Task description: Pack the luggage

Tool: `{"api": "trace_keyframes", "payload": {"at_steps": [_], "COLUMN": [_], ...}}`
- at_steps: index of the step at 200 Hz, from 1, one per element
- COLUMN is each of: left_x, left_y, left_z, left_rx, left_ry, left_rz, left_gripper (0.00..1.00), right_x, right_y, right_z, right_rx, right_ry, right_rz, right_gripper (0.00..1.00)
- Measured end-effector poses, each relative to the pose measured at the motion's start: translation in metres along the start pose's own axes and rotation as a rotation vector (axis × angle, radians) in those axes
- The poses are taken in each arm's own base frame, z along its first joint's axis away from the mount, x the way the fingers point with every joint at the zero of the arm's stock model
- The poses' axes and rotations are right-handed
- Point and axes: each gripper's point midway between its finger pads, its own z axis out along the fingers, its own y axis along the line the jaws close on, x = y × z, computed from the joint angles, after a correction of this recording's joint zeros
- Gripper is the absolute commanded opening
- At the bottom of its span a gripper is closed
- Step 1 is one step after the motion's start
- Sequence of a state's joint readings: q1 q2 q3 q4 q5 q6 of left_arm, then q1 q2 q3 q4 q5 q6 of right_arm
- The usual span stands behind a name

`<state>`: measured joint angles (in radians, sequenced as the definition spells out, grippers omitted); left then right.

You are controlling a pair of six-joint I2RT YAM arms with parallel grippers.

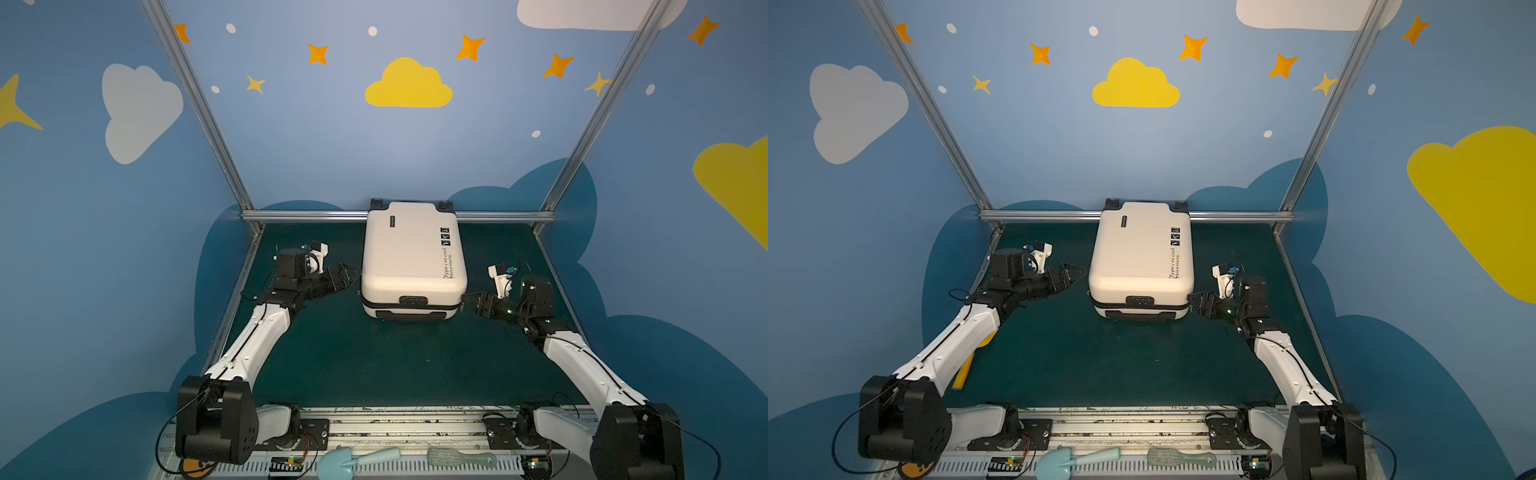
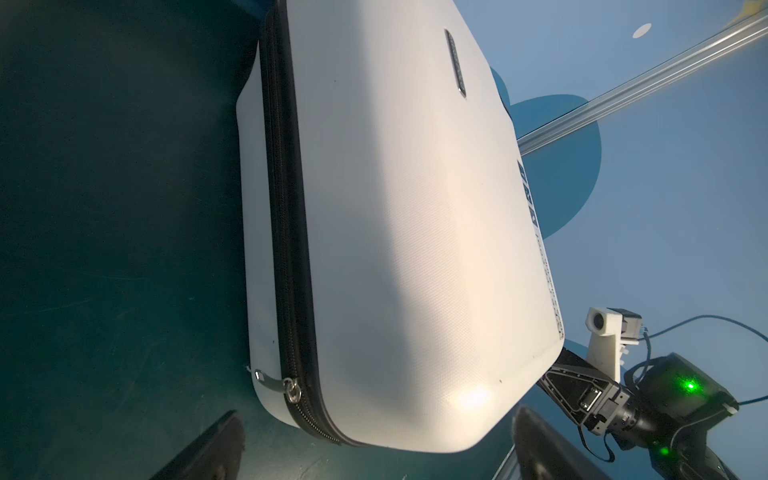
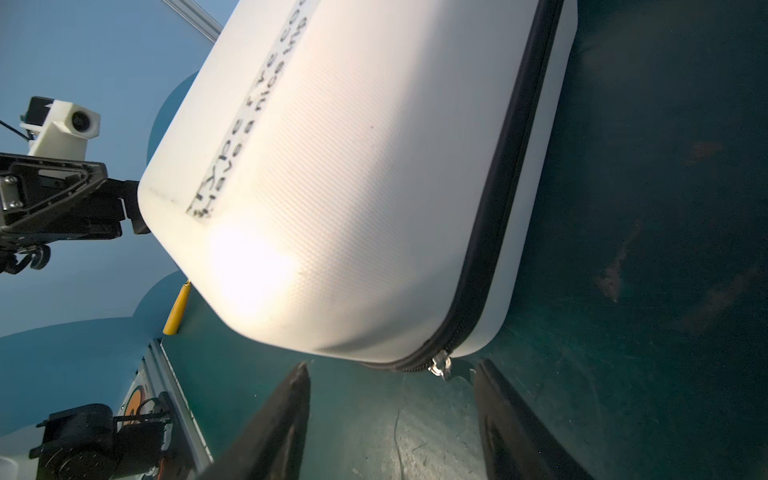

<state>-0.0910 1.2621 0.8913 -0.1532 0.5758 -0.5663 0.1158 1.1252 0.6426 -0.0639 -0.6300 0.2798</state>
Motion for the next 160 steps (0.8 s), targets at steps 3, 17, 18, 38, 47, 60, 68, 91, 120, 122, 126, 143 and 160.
{"api": "trace_keyframes", "payload": {"at_steps": [3,17,18,38,47,60,68,91,120,122,126,143,160], "left_x": [0.002,0.011,0.012,0.03,0.039,0.052,0.058,0.063,0.059,0.059,0.059,0.059,0.058], "left_y": [0.0,0.001,0.001,0.003,0.005,0.008,0.01,0.014,0.022,0.022,0.023,0.026,0.031], "left_z": [-0.001,-0.003,-0.002,0.001,0.004,0.008,0.011,0.019,0.026,0.026,0.027,0.03,0.034], "left_rx": [0.0,-0.004,-0.004,-0.006,-0.007,-0.012,-0.015,-0.028,-0.048,-0.049,-0.052,-0.061,-0.078], "left_ry": [0.002,0.019,0.021,0.059,0.08,0.112,0.128,0.144,0.129,0.129,0.129,0.13,0.132], "left_rz": [0.0,0.001,0.001,0.002,-0.001,-0.008,-0.012,-0.02,-0.037,-0.038,-0.04,-0.046,-0.055], "left_gripper": [1.0,1.0,1.0,0.99,0.99,0.99,0.99,1.0,1.0,1.0,1.0,1.0,1.0], "right_x": [-0.001,-0.006,-0.007,-0.014,-0.014,-0.013,-0.013,-0.008,-0.004,-0.004,-0.003,-0.003,-0.004], "right_y": [0.0,0.002,0.003,0.008,0.009,0.01,0.011,0.019,0.025,0.025,0.025,0.026,0.028], "right_z": [0.0,0.0,0.0,0.0,0.001,0.003,0.004,0.01,0.018,0.018,0.019,0.023,0.028], "right_rx": [-0.001,-0.003,-0.004,-0.019,-0.026,-0.034,-0.038,-0.073,-0.092,-0.092,-0.092,-0.089,-0.092], "right_ry": [0.001,-0.004,-0.005,-0.007,-0.002,0.008,0.014,0.044,0.076,0.077,0.08,0.089,0.101], "right_rz": [0.0,-0.004,-0.005,-0.017,-0.019,-0.02,-0.021,-0.027,-0.033,-0.033,-0.033,-0.035,-0.039], "right_gripper": [0.62,0.62,0.62,0.62,0.62,0.61,0.61,0.61,0.6,0.6,0.6,0.6,0.6]}}
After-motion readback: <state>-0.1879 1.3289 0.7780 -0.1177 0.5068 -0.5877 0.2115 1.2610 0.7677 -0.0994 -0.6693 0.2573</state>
